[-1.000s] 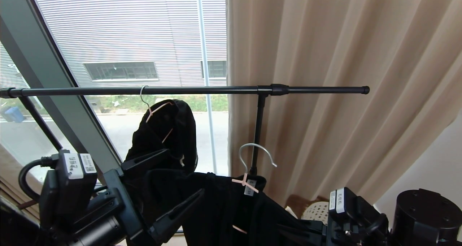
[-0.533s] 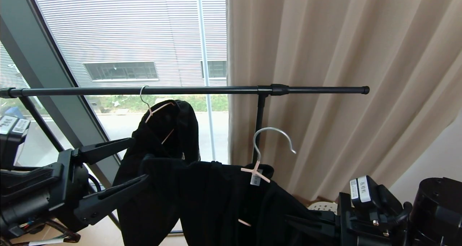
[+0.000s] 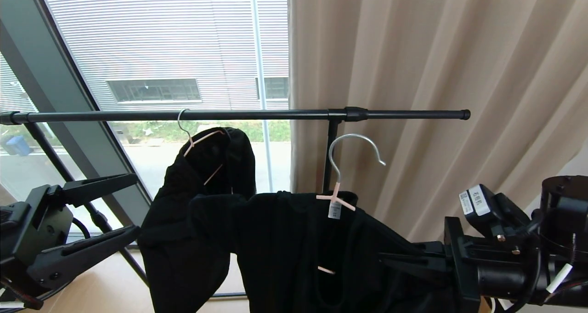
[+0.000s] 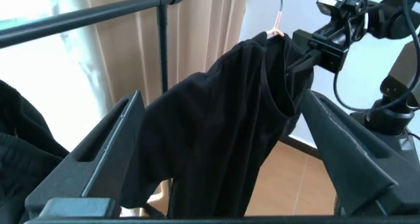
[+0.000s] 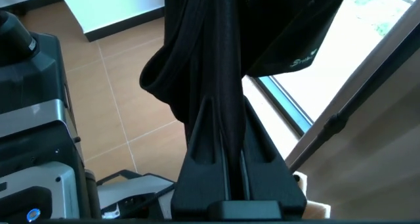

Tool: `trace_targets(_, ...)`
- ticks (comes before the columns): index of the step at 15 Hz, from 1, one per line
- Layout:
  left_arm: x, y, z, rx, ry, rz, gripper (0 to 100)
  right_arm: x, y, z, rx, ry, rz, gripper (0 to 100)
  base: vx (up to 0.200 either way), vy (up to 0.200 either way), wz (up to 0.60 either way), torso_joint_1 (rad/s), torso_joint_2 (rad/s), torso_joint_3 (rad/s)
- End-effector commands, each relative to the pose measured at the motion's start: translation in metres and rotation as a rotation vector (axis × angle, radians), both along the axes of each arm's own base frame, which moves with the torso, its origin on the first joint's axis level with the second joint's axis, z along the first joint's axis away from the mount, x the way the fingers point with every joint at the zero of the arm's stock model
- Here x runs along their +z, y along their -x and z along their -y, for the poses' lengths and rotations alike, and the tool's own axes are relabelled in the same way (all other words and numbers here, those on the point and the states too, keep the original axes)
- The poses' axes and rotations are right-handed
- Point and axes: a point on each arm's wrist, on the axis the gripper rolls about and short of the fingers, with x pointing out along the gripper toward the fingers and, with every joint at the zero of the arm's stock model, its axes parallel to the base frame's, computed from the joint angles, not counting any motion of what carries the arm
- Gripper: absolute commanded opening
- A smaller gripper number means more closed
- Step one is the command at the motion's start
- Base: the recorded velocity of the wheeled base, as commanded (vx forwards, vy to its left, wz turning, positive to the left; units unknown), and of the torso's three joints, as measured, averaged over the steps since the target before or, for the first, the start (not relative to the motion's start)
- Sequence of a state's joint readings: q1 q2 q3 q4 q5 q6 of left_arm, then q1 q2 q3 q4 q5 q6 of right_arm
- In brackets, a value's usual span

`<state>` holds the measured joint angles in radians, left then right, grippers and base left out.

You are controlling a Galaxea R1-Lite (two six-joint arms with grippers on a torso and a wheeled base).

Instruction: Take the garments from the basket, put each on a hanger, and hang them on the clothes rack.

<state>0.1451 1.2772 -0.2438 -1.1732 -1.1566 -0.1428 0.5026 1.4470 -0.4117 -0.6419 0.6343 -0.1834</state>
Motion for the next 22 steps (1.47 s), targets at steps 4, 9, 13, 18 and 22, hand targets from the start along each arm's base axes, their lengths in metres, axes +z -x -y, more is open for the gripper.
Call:
trace_targets(4,-0.015,-0.004,0.0,-0.062,0.001,-0.073,100,0.024,0.009,0.02,0.036,-0.07,0.071,0,0.0,0.0,0.0,0.0,0.0,0.0)
trace_targets(9,-0.026,-0.016,0.001,-0.08,0.011,-0.134,100,0.021,0.01,0.022,0.031,-0.067,0.059,0,0.0,0.0,0.0,0.0,0.0,0.0)
trace_targets(13,-0.036,-0.031,0.001,-0.087,0.018,-0.187,100,0.02,0.011,0.022,0.06,-0.074,0.049,0,0.0,0.0,0.0,0.0,0.0,0.0)
trace_targets(18,-0.049,-0.046,-0.001,-0.085,0.028,-0.248,100,0.019,0.013,0.022,0.094,-0.085,0.042,0,0.0,0.0,0.0,0.0,0.0,0.0)
trace_targets(22,-0.055,-0.049,0.001,-0.094,0.028,-0.262,0,0.016,0.011,0.021,0.099,-0.084,0.031,0,0.0,0.0,0.0,0.0,0.0,0.0)
